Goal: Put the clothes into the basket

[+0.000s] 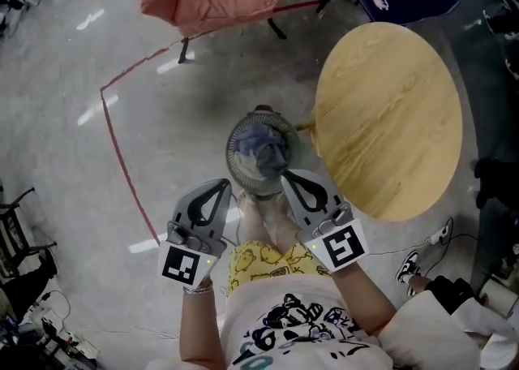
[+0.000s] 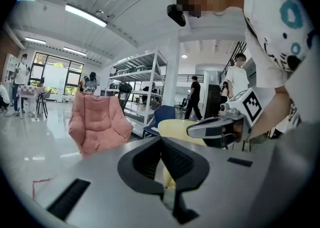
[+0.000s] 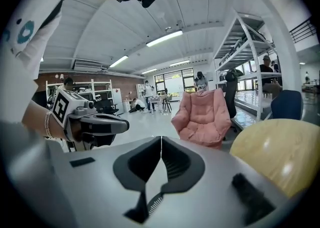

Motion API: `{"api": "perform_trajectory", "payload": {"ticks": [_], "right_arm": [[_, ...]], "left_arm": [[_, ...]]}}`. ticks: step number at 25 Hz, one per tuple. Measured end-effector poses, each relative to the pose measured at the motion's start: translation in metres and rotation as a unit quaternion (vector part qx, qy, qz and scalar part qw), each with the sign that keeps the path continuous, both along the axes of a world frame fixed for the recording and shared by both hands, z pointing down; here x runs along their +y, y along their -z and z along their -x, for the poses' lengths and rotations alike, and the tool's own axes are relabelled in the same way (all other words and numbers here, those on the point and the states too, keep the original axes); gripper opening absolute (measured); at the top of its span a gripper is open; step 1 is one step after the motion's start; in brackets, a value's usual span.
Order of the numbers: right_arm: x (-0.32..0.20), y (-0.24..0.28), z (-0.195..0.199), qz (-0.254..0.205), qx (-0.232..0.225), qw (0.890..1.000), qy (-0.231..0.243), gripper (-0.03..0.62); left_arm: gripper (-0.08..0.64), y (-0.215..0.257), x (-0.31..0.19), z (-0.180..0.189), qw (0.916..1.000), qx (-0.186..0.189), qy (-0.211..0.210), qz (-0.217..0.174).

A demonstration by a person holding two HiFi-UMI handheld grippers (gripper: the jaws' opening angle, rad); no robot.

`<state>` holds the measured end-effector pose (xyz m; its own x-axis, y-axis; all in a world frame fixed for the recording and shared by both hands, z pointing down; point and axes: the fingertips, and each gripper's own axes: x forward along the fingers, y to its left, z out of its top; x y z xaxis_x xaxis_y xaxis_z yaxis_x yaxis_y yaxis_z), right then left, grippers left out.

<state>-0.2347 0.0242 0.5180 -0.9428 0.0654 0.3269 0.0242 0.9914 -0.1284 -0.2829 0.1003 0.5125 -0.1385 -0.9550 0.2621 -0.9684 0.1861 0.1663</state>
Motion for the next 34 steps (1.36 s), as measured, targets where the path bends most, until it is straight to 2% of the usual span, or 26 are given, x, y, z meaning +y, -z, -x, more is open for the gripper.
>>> {"api": "perform_trajectory", "payload": {"ticks": [11,20,24,28,34], "right_arm": [[-0.006,0.06,-0.009,-0.019,-0.008,1.0,0.015,0.028],[-0.014,0.105,-0.01,-0.036,-0.027,0.999,0.028,0.028],[-0.014,0.126,-0.011,-0.044,-0.038,0.998,0.037,0.028],[-0.018,0.14,-0.01,-0.051,-0.05,0.997,0.043,0.028],[-0.026,0.153,-0.016,-0.052,-0.061,0.996,0.037,0.028]], "left_arm": [[0.011,0.062,0.002,-0.019,0.9995,-0.019,-0.014,-0.02],[0.011,0.101,0.014,-0.013,0.999,-0.032,0.006,-0.03],[0.011,0.112,0.016,-0.011,0.9988,-0.042,0.007,-0.023],[0.011,0.13,0.011,-0.007,0.9973,-0.056,0.012,-0.045],[0.011,0.145,0.008,-0.007,0.9961,-0.071,0.015,-0.051]]}}
